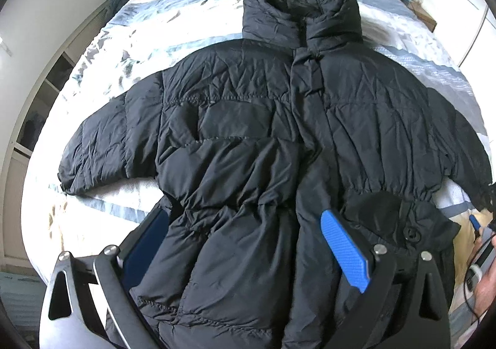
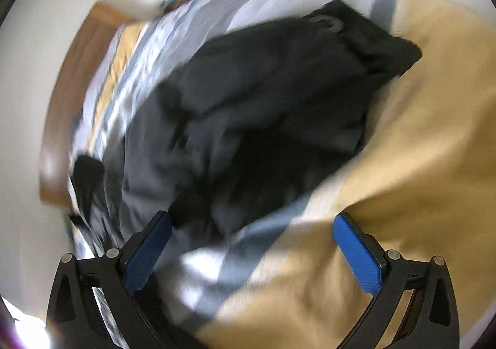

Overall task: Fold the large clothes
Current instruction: 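Grasp the coat sleeve cuff with the right gripper and lift it, then carry the held sleeve across the coat body toward the left tool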

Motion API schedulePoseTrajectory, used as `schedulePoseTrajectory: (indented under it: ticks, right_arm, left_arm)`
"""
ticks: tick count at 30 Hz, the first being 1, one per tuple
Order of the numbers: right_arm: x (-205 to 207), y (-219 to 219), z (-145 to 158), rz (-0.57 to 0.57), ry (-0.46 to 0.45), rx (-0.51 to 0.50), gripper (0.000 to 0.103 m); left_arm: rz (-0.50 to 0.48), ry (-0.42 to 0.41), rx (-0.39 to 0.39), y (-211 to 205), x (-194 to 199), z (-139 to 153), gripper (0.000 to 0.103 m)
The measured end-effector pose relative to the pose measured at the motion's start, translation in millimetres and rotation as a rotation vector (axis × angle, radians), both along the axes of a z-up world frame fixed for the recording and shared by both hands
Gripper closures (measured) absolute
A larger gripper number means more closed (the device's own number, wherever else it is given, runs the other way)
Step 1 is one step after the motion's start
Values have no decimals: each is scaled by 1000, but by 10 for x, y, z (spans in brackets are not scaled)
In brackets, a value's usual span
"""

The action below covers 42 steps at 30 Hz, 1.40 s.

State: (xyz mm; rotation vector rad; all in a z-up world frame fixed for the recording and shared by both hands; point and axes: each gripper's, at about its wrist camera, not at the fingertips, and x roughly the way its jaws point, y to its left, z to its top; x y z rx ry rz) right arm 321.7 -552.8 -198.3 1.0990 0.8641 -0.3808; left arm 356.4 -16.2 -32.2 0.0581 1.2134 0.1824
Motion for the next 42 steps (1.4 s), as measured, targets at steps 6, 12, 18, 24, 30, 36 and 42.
schedulePoseTrajectory:
  ticks: [6, 12, 18, 24, 30, 36, 42]
  right_arm:
    - [-40, -516, -162, -248, -186, 187, 4]
    - [-138, -781, -378, -379, -320, 352, 58]
    - [-28, -699, -91, -295, -367, 300, 83]
    - [252, -529, 519, -159, -446, 238, 86]
    - [723, -24, 1273, 51, -512, 177, 86]
    - [1262, 743, 1787, 273, -478, 102, 86]
    - [1652, 1733, 1964, 507, -394, 6, 86]
  left_arm:
    - [11, 17, -13, -64, 52, -62, 4]
    - [-11, 24, -28, -143, 30, -92, 4]
    - [5, -23, -18, -105, -29, 14, 4]
    - [46, -83, -96, 109, -133, 189, 4]
    - [67, -108, -115, 367, -244, 376, 4]
    - [128, -123, -62, 795, -336, 505, 4]
    - [181, -138, -70, 1254, -427, 546, 4]
